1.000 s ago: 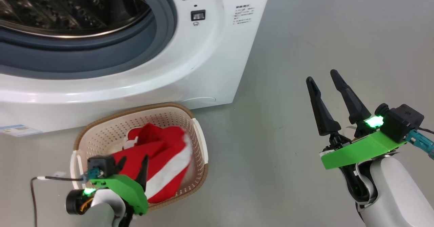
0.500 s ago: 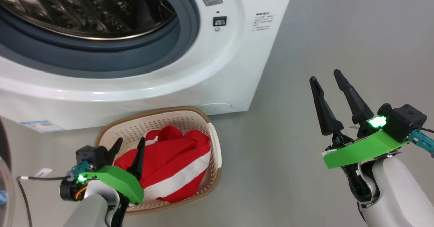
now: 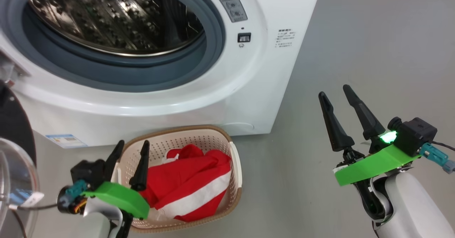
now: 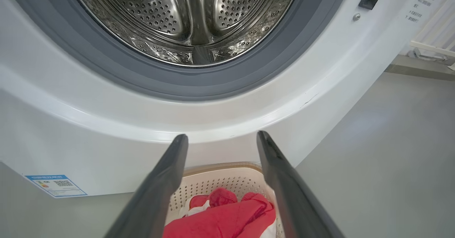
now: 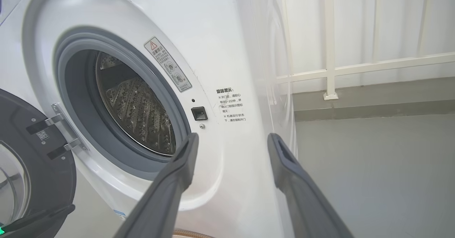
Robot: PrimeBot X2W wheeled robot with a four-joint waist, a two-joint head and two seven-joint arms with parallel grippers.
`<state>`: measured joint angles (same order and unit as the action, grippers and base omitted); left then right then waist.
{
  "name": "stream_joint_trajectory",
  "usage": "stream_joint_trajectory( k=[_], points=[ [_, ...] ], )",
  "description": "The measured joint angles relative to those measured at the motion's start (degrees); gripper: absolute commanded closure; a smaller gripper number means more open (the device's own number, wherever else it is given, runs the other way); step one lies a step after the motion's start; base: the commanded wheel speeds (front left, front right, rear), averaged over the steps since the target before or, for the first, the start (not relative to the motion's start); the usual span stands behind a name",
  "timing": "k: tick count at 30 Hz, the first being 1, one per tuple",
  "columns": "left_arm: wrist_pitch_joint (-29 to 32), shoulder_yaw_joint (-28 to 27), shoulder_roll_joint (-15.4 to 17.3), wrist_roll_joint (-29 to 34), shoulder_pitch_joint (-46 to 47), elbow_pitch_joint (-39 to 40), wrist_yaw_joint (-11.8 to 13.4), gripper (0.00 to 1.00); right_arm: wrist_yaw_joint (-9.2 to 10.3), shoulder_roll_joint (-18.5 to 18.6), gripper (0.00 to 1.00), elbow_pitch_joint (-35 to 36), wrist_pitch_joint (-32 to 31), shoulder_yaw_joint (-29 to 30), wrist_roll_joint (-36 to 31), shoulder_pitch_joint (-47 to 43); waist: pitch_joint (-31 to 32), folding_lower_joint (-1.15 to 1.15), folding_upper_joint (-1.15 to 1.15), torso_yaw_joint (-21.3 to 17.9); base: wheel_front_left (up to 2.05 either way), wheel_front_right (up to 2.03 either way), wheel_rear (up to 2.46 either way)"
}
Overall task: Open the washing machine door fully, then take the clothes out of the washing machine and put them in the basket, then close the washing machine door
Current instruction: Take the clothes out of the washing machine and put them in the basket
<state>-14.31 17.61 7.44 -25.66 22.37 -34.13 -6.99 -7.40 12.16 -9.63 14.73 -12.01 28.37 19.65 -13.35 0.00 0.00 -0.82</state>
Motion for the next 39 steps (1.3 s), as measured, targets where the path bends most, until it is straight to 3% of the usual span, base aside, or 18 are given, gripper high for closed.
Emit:
stream_joint_trajectory(
  k=[11,25,34,39],
  points=[
    [-0.16,-3.85,1.58,5.28,-7.67,13.97,3.36,0.00,0.00,-0.81,0.00,-0.98,0.00,-0.38,0.03,-2.30,3.98,0.00,0.00,0.95,0.00,0.00,0.00],
    [1.20,-6.49,3.76,5.94,-15.55,30.00,8.55,0.00,0.00,-0.38,0.00,-1.44,0.00,-0.35,0.38,-4.58,7.94,0.00,0.00,2.08,0.00,0.00,0.00],
    [1.70,-7.48,3.89,5.44,-20.08,34.51,10.87,0.00,0.00,0.47,0.00,-1.46,0.00,-0.19,0.44,-6.38,9.74,0.00,0.00,2.12,0.00,0.00,0.00],
    [1.67,-7.73,3.89,5.26,-20.07,34.61,10.92,0.00,0.00,0.48,0.00,-1.15,0.00,-0.04,0.43,-6.54,9.37,0.00,0.00,2.02,0.00,0.00,0.00]
  ],
)
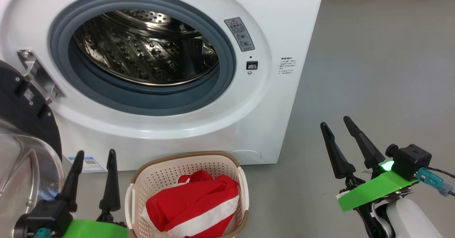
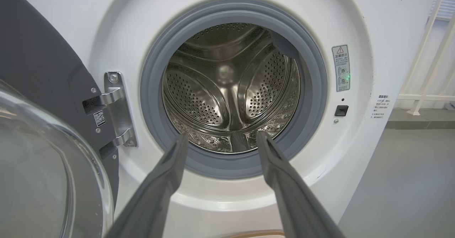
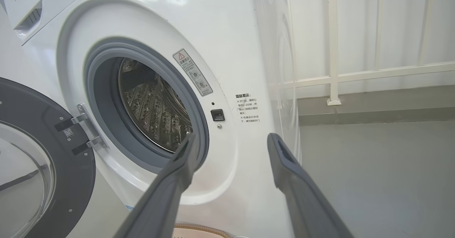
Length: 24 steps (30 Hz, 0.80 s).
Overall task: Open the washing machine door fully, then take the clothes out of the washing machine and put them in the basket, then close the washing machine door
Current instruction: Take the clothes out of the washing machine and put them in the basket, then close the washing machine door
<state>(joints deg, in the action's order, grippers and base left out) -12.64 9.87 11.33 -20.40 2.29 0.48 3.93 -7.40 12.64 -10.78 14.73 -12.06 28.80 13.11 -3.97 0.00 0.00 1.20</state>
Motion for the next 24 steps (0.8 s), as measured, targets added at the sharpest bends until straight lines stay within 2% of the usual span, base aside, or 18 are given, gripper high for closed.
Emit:
stream_joint_trajectory(
  k=[24],
  points=[
    [-0.63,0.26,0.63,-0.40,0.24,-2.25,-0.08,0.00,0.00,0.05,0.00,0.18,0.00,0.11,0.00,0.00,-0.39,0.00,0.00,-0.39,0.00,0.00,0.00]
  ],
)
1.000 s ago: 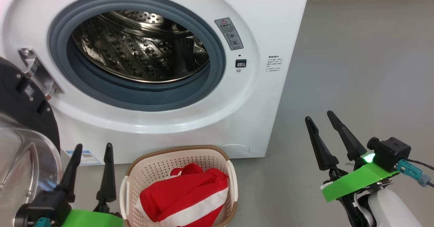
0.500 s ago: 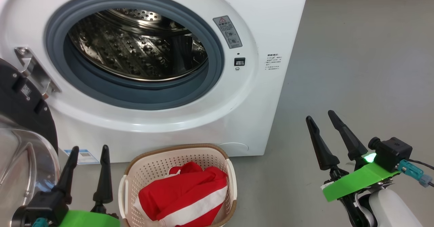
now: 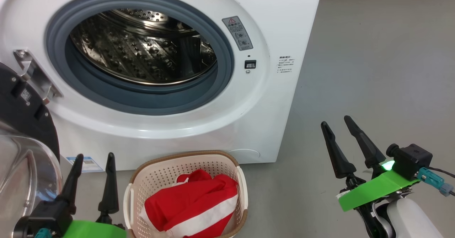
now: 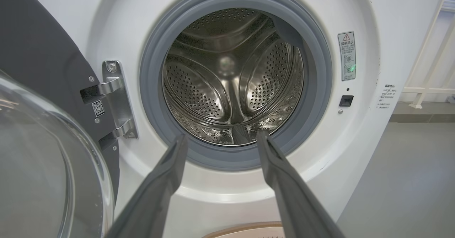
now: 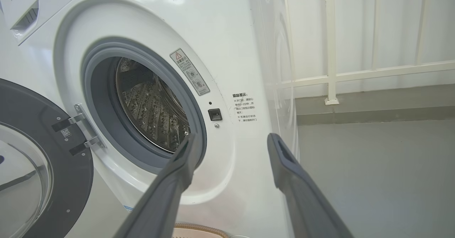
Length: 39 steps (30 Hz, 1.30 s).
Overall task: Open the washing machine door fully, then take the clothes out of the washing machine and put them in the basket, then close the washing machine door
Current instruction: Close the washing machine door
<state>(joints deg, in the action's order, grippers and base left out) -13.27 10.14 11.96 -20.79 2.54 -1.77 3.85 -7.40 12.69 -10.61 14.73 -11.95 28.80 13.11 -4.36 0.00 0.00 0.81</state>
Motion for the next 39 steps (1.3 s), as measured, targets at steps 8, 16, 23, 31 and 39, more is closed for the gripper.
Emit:
stream_joint_trajectory(
  k=[8,16,23,31,39],
  points=[
    [0.00,0.18,0.00,-0.57,0.01,-0.07,0.00,0.00,0.00,0.00,0.00,-0.02,0.00,-0.01,0.00,0.00,-0.09,0.00,0.00,0.01,0.00,0.00,0.00],
    [0.00,0.13,-0.03,-1.32,0.01,-0.08,0.19,0.00,0.00,-0.01,0.00,-0.07,0.00,-0.01,0.00,0.00,-0.12,0.00,0.00,-0.16,-0.26,0.26,0.00],
    [-0.01,0.19,-0.03,-2.01,0.02,-0.20,0.18,0.00,0.00,-0.01,0.00,-0.10,0.00,-0.01,0.00,0.00,0.01,0.00,0.00,-0.18,-1.23,1.23,0.00],
    [-0.37,0.58,-0.02,-2.12,0.03,-0.22,0.15,0.00,0.00,0.04,0.00,-0.10,0.00,-0.01,0.00,0.00,-0.18,0.00,0.00,-0.02,-1.74,1.74,0.00],
    [-0.44,0.86,-0.01,-2.19,0.03,-0.47,0.15,0.00,0.00,0.04,0.00,-0.15,0.00,0.01,0.00,0.00,-0.12,0.00,0.00,0.07,-0.78,0.78,0.00]
  ],
)
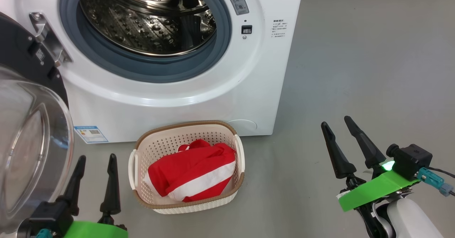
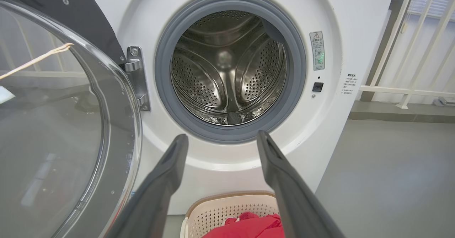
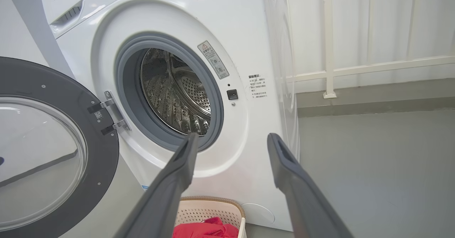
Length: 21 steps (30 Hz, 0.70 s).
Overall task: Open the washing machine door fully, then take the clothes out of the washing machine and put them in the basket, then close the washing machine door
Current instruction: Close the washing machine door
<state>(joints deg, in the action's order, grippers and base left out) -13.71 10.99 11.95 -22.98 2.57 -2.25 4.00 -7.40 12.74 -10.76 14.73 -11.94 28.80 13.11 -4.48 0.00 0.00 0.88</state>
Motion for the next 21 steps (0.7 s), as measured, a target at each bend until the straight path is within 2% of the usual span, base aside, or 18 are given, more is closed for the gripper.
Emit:
stream_joint_trajectory(
  k=[21],
  points=[
    [0.00,0.71,0.43,-0.41,0.01,-0.26,0.02,0.00,0.00,0.05,0.00,-0.12,0.00,-0.09,0.00,0.00,0.41,0.00,0.00,0.14,-0.01,0.01,0.00]
  ],
)
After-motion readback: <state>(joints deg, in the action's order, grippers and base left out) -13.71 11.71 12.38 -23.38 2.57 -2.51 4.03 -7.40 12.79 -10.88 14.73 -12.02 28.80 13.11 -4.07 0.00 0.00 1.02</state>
